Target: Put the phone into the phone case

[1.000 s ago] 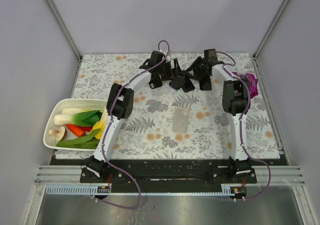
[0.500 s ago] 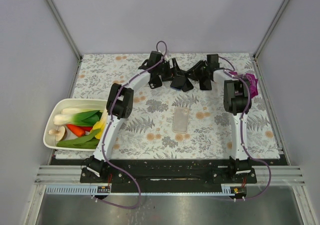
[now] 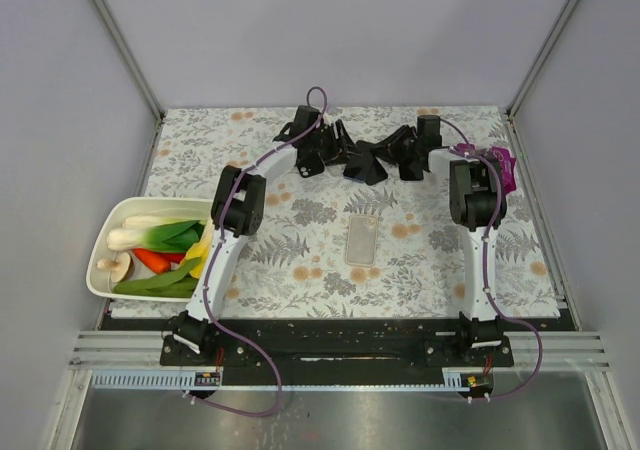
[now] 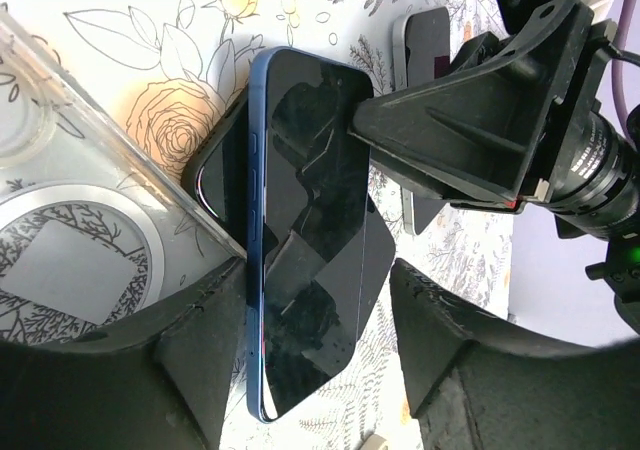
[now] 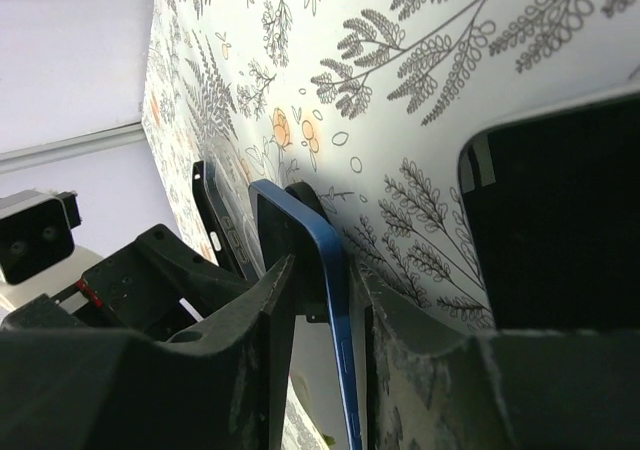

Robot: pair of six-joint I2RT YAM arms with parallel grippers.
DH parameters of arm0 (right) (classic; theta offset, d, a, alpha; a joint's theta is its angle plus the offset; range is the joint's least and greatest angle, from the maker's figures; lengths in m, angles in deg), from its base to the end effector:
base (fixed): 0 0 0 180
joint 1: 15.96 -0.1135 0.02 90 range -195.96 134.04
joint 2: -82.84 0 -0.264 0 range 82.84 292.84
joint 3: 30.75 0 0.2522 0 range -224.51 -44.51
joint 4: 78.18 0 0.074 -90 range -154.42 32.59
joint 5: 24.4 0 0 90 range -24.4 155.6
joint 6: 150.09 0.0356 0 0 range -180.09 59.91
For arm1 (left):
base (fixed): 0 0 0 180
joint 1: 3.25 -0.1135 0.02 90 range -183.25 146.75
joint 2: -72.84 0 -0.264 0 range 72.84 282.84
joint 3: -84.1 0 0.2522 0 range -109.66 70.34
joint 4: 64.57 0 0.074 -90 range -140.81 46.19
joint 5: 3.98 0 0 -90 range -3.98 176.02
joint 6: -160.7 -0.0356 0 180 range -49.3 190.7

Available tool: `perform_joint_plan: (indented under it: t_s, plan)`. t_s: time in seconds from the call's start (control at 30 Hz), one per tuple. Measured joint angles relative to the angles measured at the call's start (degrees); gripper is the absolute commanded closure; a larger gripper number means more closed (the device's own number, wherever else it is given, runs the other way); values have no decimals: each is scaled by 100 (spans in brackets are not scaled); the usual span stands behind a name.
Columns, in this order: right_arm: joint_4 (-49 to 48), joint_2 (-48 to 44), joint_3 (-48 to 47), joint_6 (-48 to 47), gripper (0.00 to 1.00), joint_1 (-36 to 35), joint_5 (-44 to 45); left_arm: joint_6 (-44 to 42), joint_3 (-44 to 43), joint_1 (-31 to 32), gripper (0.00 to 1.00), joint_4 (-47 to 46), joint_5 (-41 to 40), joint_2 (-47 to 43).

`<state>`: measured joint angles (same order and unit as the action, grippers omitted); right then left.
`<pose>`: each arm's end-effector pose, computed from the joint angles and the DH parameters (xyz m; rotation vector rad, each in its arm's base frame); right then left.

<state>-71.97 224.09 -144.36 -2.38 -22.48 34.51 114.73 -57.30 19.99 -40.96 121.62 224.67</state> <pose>0.5305 0.0791 0.1035 0.6872 2.2261 1.1964 0.5303 -0.2503 0.1348 -0.0294 2.3560 -1.3043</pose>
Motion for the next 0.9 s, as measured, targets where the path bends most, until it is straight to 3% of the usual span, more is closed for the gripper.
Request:
perform_joint_plan:
  t_s: [0.57,0.9]
  plan:
    - [-752,-765,1147,-17,67,11,52,256,483,-96,72,-444,275,-7]
    - [-831,-1060,1515,-61,68,-103,-162,251,929,-33,78,-557,708,-212]
